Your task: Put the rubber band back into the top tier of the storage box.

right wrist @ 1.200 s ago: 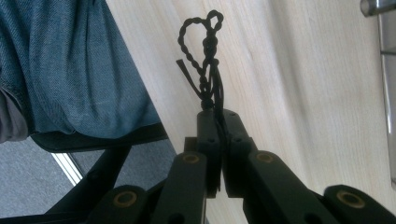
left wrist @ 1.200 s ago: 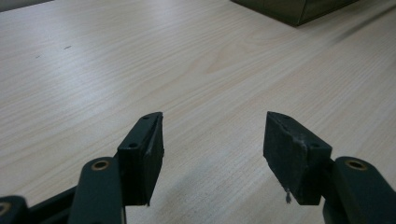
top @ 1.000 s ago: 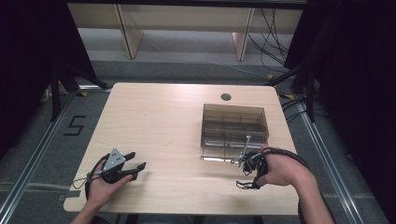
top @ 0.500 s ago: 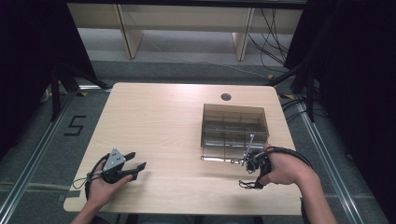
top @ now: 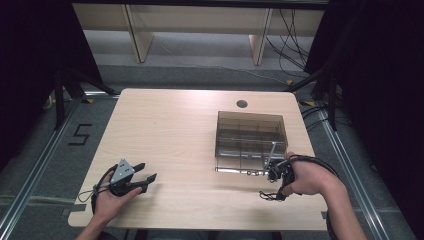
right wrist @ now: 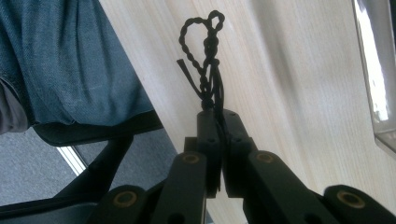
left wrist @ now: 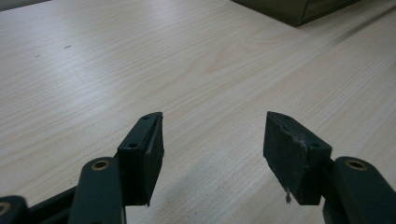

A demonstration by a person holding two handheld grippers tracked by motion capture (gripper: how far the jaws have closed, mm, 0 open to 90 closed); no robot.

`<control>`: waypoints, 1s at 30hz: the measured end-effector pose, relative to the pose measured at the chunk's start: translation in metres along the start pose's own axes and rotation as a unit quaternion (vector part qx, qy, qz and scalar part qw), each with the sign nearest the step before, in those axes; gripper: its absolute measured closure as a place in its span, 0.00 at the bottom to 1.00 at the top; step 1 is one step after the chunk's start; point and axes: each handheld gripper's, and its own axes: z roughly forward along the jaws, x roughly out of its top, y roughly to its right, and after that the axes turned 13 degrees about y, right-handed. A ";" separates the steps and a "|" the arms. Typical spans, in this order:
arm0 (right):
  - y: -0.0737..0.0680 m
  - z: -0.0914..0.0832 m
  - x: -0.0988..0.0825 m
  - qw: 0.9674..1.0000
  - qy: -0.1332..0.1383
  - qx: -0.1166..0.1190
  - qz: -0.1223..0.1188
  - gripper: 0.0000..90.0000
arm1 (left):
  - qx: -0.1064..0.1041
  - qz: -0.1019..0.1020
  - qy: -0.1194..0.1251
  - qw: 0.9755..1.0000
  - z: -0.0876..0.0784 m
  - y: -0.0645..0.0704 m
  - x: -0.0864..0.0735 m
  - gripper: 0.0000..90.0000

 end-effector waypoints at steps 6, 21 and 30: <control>0.003 -0.001 -0.003 1.000 0.001 0.002 -0.001 0.98 | 0.000 -0.001 0.001 1.000 0.000 0.000 0.000 0.42; 0.007 -0.011 -0.012 1.000 0.002 -0.006 0.012 0.98 | -0.002 -0.002 0.004 1.000 0.000 0.000 0.000 0.42; 0.010 -0.017 -0.016 1.000 0.008 -0.003 0.008 0.98 | 0.003 0.000 0.002 1.000 -0.001 -0.001 0.000 0.42</control>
